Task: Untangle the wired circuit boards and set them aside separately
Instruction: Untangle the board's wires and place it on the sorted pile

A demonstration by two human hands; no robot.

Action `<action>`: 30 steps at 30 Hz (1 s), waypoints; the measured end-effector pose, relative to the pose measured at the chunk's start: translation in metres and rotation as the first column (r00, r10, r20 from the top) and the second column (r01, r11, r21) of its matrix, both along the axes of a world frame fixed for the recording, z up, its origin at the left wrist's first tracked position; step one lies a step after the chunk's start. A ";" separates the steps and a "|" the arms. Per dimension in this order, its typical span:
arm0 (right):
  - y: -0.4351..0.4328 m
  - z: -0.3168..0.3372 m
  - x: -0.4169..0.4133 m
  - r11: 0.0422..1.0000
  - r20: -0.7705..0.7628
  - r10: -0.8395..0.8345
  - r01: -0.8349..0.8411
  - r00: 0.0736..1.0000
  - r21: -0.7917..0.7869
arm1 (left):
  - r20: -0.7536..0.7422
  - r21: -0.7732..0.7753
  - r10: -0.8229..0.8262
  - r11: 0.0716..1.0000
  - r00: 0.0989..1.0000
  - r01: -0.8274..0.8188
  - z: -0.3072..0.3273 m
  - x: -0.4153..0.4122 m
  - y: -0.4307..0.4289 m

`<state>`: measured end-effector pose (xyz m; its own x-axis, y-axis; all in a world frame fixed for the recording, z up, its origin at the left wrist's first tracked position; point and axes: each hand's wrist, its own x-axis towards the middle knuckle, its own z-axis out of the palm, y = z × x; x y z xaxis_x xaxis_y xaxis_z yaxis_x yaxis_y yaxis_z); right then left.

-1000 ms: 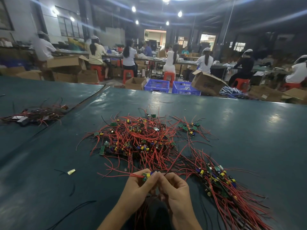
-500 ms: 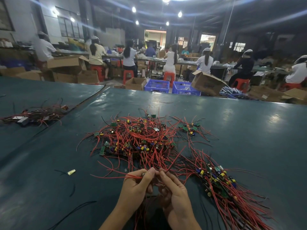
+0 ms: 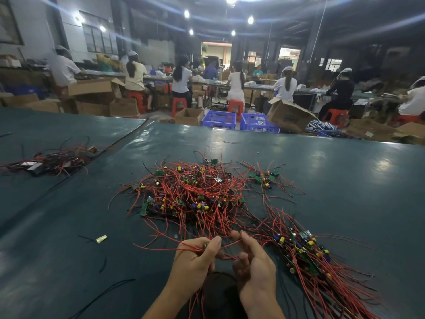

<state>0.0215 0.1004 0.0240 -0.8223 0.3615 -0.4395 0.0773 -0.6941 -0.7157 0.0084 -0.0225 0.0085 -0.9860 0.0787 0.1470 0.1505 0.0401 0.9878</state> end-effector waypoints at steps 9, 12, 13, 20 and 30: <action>0.032 0.006 -0.003 0.992 -0.030 -0.113 0.111 0.993 -0.063 | -0.058 0.043 -0.072 0.996 0.996 0.074 0.007 0.002 0.005; 0.037 0.004 -0.005 0.985 -0.063 -0.140 0.133 0.988 -0.106 | -0.049 0.057 -0.094 0.994 0.994 0.096 0.006 0.005 0.008; 0.038 0.003 -0.005 0.985 -0.070 -0.140 0.131 0.988 -0.114 | -0.043 0.061 -0.100 0.993 0.994 0.102 0.006 0.005 0.009; 0.030 -0.005 -0.005 0.997 -0.090 -0.052 0.057 0.995 0.056 | 0.014 0.132 -0.063 0.989 0.998 0.060 0.005 0.004 0.006; -0.019 -0.002 0.012 0.848 -0.130 0.232 -0.135 0.964 0.512 | -0.225 -0.072 -0.029 0.997 0.974 0.013 -0.004 -0.004 -0.006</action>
